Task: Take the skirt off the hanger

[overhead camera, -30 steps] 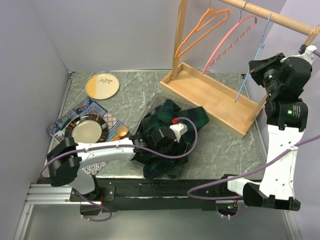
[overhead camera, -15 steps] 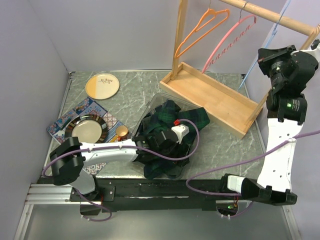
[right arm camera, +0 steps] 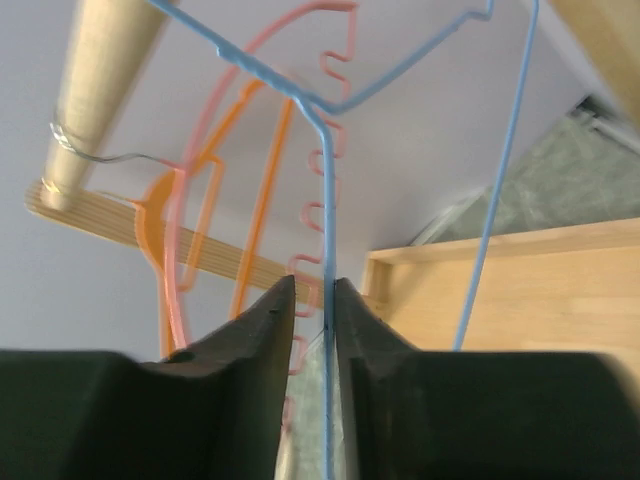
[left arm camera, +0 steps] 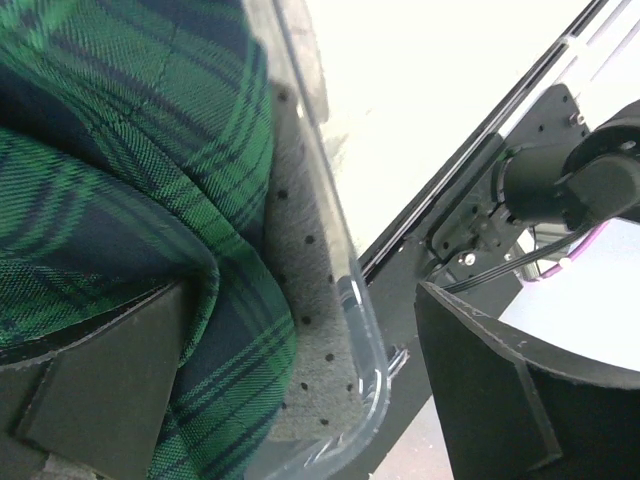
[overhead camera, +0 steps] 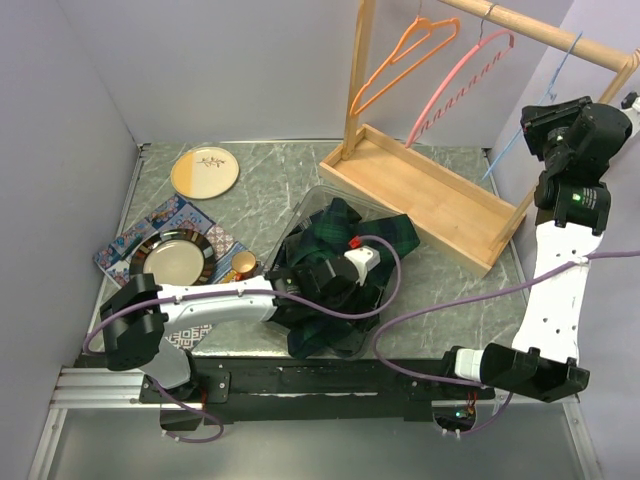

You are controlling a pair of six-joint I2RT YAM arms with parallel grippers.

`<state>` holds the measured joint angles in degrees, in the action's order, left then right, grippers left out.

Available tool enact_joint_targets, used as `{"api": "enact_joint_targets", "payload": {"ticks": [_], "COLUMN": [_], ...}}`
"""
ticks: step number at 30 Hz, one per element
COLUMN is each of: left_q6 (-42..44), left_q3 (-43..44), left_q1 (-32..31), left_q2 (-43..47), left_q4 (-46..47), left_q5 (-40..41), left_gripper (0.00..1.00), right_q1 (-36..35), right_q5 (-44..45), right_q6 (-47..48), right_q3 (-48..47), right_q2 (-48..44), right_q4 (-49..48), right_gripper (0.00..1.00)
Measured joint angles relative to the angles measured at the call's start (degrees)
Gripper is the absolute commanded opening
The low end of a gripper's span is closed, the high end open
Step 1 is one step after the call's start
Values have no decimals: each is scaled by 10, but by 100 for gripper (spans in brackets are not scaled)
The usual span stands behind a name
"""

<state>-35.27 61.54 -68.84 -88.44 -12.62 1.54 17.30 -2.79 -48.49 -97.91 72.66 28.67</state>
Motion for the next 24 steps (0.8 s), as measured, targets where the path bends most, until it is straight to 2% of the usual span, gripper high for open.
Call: {"api": "enact_joint_targets", "payload": {"ticks": [1, 3, 7, 10, 14, 17, 24], "left_q6": [2, 11, 31, 44, 61, 71, 76], "left_q3": [10, 40, 106, 148, 187, 220, 253], "left_q1": [0, 0, 0, 0, 0, 3, 30], "left_q2": [0, 0, -7, -17, -29, -37, -33], "left_q4": [-10, -34, -73, -95, -118, -144, -174], "left_q5": [2, 7, 28, 47, 61, 65, 70], "left_gripper": [99, 99, 99, 97, 97, 97, 97], "right_q1": [1, 2, 3, 3, 3, 2, -14], "right_q5": [-2, -6, -22, -51, -92, -132, -184], "right_q6": [3, 5, 27, 40, 54, 62, 75], "right_q3": [3, 4, -23, -12, 70, 89, 103], "right_q2": [0, -1, -12, -60, -186, -250, -303], "right_q4": [3, 11, 65, 91, 125, 155, 191], "right_gripper": [56, 67, 77, 79, 79, 79, 76]}}
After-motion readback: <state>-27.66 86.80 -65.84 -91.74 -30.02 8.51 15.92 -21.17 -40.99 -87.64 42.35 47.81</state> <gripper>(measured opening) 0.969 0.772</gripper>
